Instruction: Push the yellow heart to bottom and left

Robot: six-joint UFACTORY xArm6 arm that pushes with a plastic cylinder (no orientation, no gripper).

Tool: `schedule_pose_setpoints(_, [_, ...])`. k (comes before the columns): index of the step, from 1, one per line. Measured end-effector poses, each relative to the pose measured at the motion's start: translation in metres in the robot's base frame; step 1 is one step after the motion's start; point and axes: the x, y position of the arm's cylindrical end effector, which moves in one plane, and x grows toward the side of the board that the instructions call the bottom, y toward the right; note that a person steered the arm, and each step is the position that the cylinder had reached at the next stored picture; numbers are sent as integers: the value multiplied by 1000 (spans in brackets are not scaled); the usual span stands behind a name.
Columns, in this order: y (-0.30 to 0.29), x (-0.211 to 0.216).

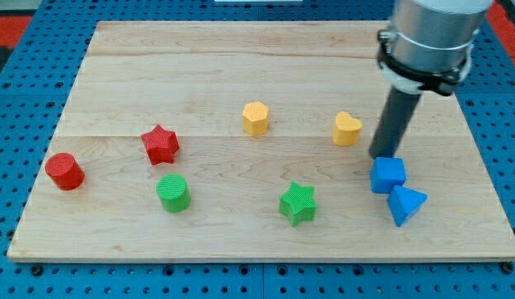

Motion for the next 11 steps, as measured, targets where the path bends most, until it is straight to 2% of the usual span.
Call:
schedule_pose_setpoints(1, [13,-26])
schedule_pose_setpoints(2, [-23,-57])
schedule_pose_setpoints(3, [-53,-39])
schedule_pose_setpoints(4, [-55,-20])
schedule_pose_setpoints(5, [-19,-39])
schedule_pose_setpoints(7, [36,-3])
schedule_pose_setpoints(9, [6,2])
schedule_pose_setpoints(11, [-51,-1])
